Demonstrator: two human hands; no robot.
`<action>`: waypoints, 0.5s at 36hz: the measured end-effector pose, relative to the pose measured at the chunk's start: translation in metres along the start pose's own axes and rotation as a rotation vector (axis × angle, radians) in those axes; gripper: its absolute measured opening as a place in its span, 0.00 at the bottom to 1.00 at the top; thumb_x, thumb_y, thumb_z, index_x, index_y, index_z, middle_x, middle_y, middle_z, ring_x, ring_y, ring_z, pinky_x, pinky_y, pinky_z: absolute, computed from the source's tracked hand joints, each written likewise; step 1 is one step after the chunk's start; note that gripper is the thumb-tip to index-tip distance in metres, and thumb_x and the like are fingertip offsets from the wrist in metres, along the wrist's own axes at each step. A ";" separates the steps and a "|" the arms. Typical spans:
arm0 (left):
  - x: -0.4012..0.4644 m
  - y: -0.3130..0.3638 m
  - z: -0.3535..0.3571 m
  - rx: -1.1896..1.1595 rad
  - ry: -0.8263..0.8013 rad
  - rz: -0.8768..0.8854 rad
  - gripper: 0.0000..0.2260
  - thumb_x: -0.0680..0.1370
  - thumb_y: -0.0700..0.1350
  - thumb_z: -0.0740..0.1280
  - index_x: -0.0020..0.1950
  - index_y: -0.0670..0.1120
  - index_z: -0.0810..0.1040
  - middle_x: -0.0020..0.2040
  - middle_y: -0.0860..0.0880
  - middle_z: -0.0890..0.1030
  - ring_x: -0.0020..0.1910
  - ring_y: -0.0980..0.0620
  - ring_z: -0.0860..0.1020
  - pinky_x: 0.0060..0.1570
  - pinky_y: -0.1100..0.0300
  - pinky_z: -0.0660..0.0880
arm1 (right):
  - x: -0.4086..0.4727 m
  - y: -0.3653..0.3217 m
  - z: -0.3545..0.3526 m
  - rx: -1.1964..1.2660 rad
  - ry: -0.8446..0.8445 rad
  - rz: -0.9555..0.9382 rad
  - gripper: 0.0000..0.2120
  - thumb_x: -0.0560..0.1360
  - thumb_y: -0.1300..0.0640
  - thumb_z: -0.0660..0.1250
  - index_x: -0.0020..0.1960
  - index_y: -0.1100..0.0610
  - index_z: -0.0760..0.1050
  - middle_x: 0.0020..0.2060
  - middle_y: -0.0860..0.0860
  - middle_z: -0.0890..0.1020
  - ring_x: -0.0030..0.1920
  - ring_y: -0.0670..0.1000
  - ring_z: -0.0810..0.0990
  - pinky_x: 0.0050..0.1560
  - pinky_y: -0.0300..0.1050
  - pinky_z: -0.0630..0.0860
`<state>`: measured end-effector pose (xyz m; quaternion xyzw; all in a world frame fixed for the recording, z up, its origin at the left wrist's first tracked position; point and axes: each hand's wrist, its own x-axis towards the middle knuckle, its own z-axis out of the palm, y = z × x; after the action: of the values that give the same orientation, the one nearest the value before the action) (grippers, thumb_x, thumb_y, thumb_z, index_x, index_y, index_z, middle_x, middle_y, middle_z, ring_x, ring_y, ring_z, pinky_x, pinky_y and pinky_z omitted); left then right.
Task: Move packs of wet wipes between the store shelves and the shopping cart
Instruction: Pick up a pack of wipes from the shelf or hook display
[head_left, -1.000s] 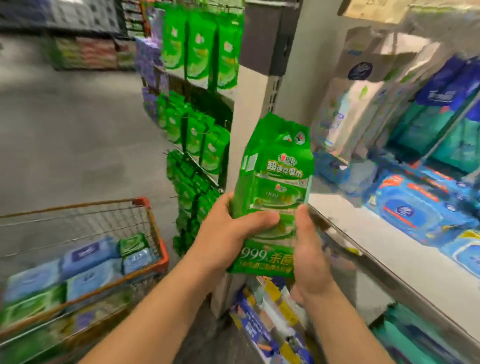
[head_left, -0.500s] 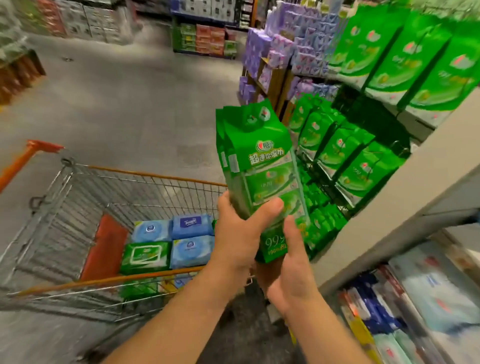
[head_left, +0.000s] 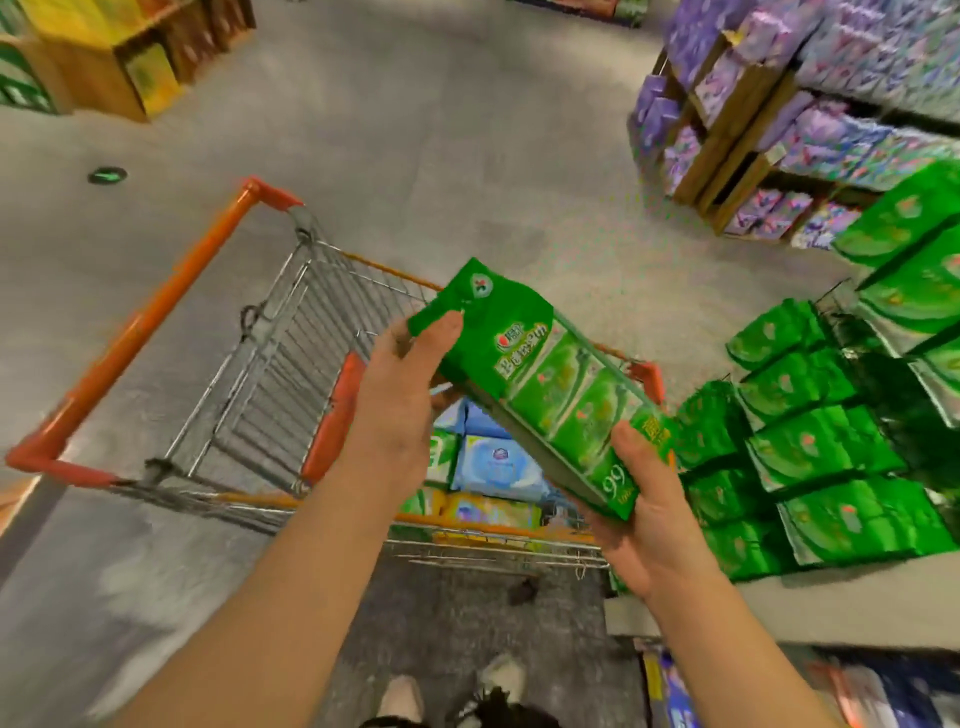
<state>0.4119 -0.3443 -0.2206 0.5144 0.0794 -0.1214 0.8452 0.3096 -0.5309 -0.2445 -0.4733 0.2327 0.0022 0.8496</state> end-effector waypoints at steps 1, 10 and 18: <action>0.006 -0.004 -0.008 0.018 0.016 -0.021 0.13 0.75 0.50 0.74 0.55 0.48 0.77 0.51 0.51 0.84 0.48 0.51 0.82 0.46 0.55 0.77 | 0.009 0.003 -0.004 -0.018 -0.013 0.031 0.40 0.42 0.40 0.88 0.51 0.54 0.87 0.53 0.56 0.87 0.47 0.53 0.87 0.48 0.50 0.84; 0.042 -0.044 -0.052 0.133 0.184 -0.148 0.32 0.67 0.50 0.81 0.68 0.42 0.76 0.60 0.43 0.84 0.58 0.45 0.84 0.60 0.47 0.79 | 0.075 0.021 -0.010 -0.113 -0.050 0.216 0.31 0.66 0.51 0.74 0.65 0.65 0.77 0.45 0.54 0.88 0.42 0.51 0.88 0.37 0.41 0.82; 0.071 -0.074 -0.074 0.310 0.286 -0.297 0.20 0.72 0.47 0.77 0.63 0.44 0.79 0.52 0.48 0.87 0.47 0.52 0.86 0.44 0.61 0.80 | 0.136 0.048 -0.031 -0.277 -0.128 0.361 0.36 0.63 0.45 0.79 0.68 0.58 0.76 0.58 0.53 0.85 0.58 0.54 0.84 0.63 0.54 0.79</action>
<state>0.4581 -0.3203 -0.3362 0.6325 0.2534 -0.1809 0.7092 0.4079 -0.5591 -0.3504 -0.5348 0.2568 0.2158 0.7755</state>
